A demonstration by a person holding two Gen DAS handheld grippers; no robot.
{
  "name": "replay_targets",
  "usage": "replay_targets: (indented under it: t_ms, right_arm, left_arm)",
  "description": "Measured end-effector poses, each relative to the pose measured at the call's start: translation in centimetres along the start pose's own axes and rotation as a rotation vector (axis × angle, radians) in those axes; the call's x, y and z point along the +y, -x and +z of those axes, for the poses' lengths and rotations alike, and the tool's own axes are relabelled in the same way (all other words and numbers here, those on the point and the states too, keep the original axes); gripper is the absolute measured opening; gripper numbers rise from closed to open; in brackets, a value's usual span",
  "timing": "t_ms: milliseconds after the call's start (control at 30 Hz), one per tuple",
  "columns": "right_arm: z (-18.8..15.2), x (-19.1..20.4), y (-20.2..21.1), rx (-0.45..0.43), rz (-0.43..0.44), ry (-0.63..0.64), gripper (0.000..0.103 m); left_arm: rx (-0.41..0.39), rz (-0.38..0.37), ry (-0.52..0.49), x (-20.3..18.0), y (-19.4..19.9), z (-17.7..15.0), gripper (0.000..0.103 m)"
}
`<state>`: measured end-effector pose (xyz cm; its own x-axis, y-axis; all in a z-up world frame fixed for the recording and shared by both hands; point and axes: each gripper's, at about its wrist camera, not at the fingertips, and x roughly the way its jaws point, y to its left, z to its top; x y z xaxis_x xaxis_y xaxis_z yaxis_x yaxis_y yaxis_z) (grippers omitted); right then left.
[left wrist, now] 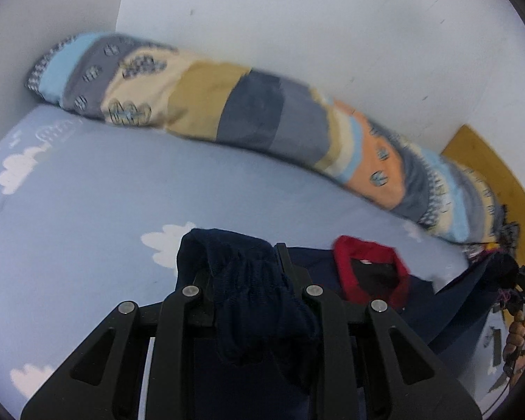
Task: Fold large clothes
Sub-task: 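Lay the hem over the collar and open both grippers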
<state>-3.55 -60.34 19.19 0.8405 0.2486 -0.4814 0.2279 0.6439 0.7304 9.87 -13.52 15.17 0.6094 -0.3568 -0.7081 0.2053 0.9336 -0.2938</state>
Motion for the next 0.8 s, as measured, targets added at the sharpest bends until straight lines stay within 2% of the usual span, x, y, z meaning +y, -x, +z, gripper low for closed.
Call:
replay_targets:
  t_ms: [133, 200, 267, 333, 367, 400, 500, 600, 700, 767, 800]
  right_arm:
    - [0.2, -1.8, -5.1, 0.027, -0.080, -0.049, 0.007]
    - [0.2, -3.1, -7.3, 0.049, -0.116, -0.085, 0.012]
    - [0.3, -4.7, -9.4, 0.077, -0.139, -0.133, 0.012]
    - [0.5, -6.3, -11.2, 0.110, -0.167, -0.204, 0.018]
    - [0.6, -7.0, -12.0, 0.136, -0.179, -0.238, 0.027]
    - [0.7, -8.0, -12.9, 0.174, -0.195, -0.298, 0.042]
    - [1.3, -9.1, -12.5, 0.126, -0.159, -0.385, 0.054]
    - [2.4, -9.5, -11.5, 0.105, -0.082, -0.455, 0.056]
    - [3.4, -7.6, -10.6, 0.102, -0.089, -0.347, 0.057]
    - [3.8, -5.9, -9.9, 0.058, -0.143, -0.240, 0.057]
    - [4.0, -5.4, -9.6, 0.038, -0.150, -0.208, 0.057]
  left_arm:
    - [0.100, 0.045, -0.001, -0.2, -5.8, 0.0, 0.023]
    - [0.159, 0.063, 0.009, -0.1, -8.3, 0.3, 0.024]
    - [0.220, 0.070, 0.049, 0.4, -10.3, 0.6, 0.032]
    - [0.287, 0.047, 0.114, 1.0, -12.0, 1.0, 0.054]
    - [0.326, 0.011, 0.160, 1.4, -12.8, 1.1, 0.060]
    - [0.345, -0.018, 0.197, 1.7, -13.2, 1.3, 0.066]
    - [0.388, -0.065, 0.287, 2.9, -13.7, 1.9, 0.067]
    - [0.385, -0.100, 0.326, 3.7, -13.3, 2.7, 0.067]
    - [0.404, -0.122, 0.332, 3.7, -13.3, 3.2, 0.068]
    - [0.418, -0.174, 0.373, 4.2, -13.5, 3.3, 0.074]
    - [0.432, -0.226, 0.414, 4.5, -13.7, 3.3, 0.080]
